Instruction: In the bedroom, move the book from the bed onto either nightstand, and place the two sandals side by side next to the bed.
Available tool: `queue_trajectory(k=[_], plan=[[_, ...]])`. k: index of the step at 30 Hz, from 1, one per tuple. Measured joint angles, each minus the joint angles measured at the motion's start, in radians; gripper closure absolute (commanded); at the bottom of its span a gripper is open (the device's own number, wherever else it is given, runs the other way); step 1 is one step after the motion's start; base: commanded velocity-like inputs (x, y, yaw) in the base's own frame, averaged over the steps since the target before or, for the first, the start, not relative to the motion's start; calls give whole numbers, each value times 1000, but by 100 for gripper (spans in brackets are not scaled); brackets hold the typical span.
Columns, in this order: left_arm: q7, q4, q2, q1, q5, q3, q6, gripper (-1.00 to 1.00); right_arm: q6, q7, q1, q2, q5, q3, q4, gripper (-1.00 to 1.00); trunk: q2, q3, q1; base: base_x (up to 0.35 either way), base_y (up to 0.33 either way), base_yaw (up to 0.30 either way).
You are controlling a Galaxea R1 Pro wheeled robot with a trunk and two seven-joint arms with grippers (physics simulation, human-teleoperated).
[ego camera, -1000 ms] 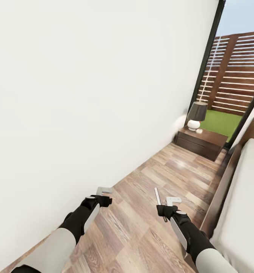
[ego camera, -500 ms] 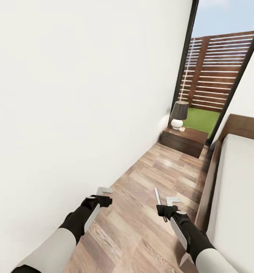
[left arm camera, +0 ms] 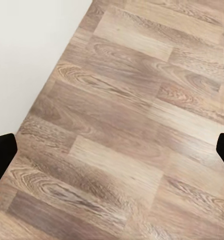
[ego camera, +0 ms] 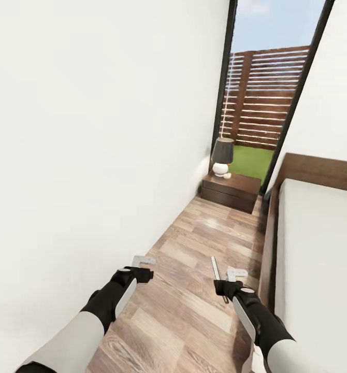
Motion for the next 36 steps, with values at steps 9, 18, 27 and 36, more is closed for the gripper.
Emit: queue_trajectory(k=[9, 18, 27, 36], plan=[[1, 0, 0, 0, 0, 0, 0, -100, 1, 0, 0, 0, 0, 0, 0, 100, 0, 0, 0, 269, 236, -283], [0, 0, 0, 0, -1, 0, 0, -100, 2, 0, 0, 0, 0, 0, 0, 100, 0, 0, 0, 284, 208, -283], [0, 0, 0, 0, -1, 0, 0, -100, 2, 0, 0, 0, 0, 0, 0, 100, 0, 0, 0, 315, 147, -283], [0, 0, 0, 0, -1, 0, 0, -100, 1, 0, 0, 0, 0, 0, 0, 100, 0, 0, 0, 317, 157, -283]])
